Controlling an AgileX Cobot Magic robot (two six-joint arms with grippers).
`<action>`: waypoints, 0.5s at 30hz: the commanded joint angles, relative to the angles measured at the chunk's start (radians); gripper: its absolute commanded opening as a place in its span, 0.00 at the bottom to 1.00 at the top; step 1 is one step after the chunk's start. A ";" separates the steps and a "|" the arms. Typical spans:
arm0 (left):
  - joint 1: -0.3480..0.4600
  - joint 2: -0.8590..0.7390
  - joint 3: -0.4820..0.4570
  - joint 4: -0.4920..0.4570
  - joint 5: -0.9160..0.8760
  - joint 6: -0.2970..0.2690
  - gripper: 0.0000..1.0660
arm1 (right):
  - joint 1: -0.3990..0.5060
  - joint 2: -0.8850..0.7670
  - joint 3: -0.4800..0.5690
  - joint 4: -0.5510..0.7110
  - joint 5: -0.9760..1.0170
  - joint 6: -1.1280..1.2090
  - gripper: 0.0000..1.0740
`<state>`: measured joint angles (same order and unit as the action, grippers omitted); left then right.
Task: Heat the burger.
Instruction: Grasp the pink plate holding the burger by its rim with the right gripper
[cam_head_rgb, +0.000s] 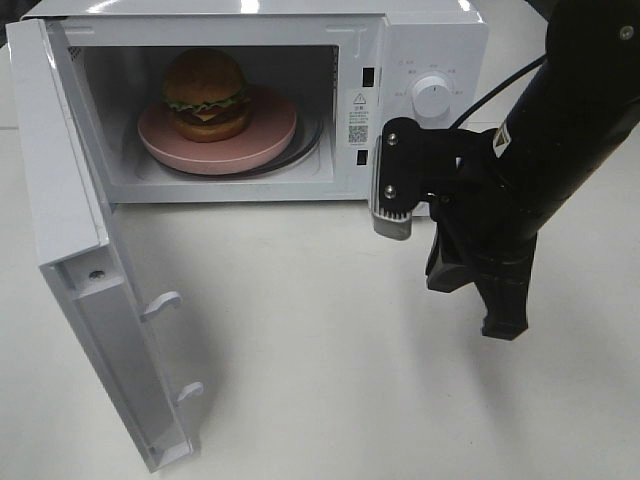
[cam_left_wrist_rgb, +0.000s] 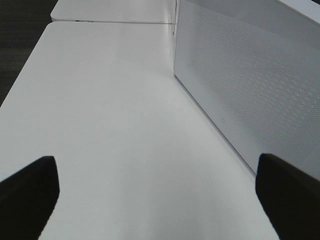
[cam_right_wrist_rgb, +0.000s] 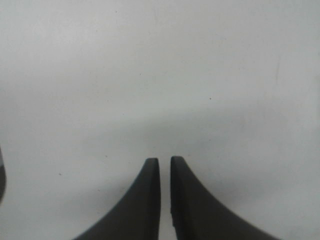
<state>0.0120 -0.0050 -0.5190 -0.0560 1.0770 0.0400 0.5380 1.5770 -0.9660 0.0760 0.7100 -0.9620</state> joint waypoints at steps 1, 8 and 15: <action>0.003 -0.016 0.004 -0.009 -0.009 0.003 0.94 | 0.000 -0.011 -0.012 -0.039 0.015 -0.240 0.11; 0.003 -0.016 0.004 -0.009 -0.009 0.003 0.94 | 0.023 -0.011 -0.012 -0.195 0.013 -0.294 0.16; 0.003 -0.016 0.004 -0.009 -0.009 0.003 0.94 | 0.097 -0.011 -0.013 -0.357 -0.074 -0.212 0.36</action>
<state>0.0120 -0.0050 -0.5190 -0.0560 1.0770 0.0400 0.6190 1.5770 -0.9710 -0.2410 0.6770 -1.2050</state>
